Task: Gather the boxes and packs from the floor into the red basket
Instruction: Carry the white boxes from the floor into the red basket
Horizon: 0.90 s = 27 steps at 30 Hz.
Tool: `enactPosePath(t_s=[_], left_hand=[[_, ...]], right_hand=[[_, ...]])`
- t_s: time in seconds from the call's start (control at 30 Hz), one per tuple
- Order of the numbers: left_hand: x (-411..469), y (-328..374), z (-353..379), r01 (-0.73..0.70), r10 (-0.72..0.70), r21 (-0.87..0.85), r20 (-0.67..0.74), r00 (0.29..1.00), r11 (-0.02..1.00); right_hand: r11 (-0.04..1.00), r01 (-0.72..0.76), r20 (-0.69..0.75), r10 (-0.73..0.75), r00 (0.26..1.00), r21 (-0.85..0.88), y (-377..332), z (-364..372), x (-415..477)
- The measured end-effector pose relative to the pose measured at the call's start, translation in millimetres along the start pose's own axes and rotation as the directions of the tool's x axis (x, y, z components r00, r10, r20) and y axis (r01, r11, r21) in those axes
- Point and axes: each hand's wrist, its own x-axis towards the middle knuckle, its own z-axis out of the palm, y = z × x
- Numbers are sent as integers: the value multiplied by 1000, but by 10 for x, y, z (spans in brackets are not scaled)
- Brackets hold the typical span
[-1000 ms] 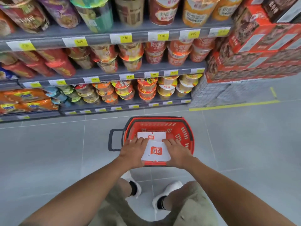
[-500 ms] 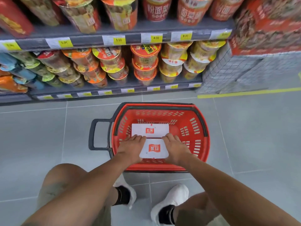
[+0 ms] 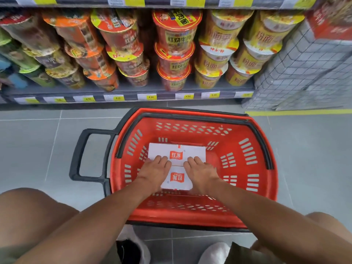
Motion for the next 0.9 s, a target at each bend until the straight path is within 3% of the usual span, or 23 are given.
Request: enactPosePath(t_s=[0.1, 0.5, 0.7, 0.9], left_hand=[[38, 89, 57, 2, -3, 29, 26, 1000, 1000], [90, 71, -23, -26, 21, 54, 93, 995, 998], [-333, 53, -445, -50, 49, 61, 19, 999, 997], [-1000, -130, -1436, -37, 38, 34, -23, 999, 999]], right_hand=[[997, 64, -2, -65, 998, -32, -25, 150, 12], [992, 76, 66, -82, 994, 97, -42, -47, 21], [979, -77, 85, 61, 994, 188, -62, -602, -313], [951, -191, 76, 177, 981, 244, 4, -1520, -941]])
